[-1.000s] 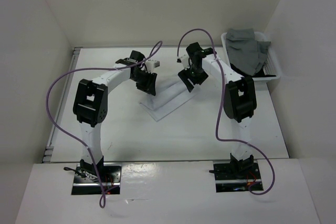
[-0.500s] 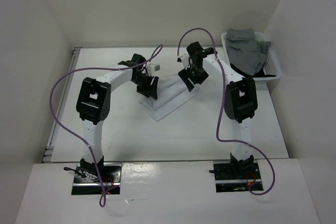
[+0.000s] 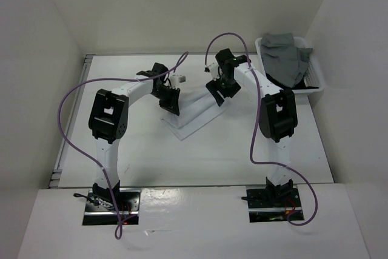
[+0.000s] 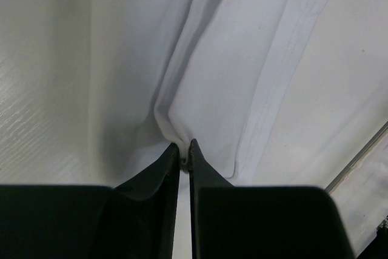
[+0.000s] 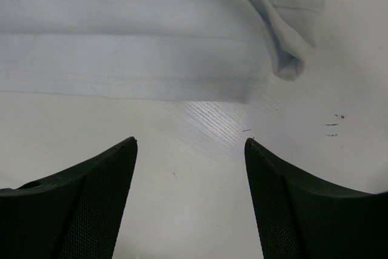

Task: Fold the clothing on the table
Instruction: Fold the skirt

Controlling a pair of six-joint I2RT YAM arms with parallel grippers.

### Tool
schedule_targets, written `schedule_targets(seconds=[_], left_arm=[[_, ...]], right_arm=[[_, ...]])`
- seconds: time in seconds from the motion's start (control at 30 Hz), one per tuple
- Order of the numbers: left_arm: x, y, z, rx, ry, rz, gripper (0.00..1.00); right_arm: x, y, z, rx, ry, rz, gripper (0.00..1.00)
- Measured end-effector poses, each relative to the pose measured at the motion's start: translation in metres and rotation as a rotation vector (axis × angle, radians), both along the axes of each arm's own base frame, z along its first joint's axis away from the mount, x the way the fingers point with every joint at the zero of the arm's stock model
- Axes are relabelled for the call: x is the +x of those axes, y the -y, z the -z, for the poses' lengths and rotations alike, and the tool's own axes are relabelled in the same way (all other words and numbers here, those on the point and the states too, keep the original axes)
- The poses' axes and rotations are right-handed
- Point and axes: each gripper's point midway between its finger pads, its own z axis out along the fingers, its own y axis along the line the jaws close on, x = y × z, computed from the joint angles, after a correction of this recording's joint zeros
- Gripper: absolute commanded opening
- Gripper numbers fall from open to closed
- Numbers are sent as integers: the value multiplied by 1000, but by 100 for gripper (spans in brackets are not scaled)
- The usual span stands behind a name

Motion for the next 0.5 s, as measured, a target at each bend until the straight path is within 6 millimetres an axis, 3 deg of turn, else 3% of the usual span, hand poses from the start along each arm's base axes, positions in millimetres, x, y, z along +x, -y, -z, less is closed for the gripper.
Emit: schedule_targets(seconds=[0.17,0.3,0.5], left_arm=[[2,1,-4,-5,9,4,12],[6,8,-21,-15,52,27,12],[-8,43,-52,-35,144,161,15]], right_arm=[[-2,1,2,-3,-6,0,76],[-2,2,3,-11,-5,2,76],[5,15,2,-48,17,36,76]])
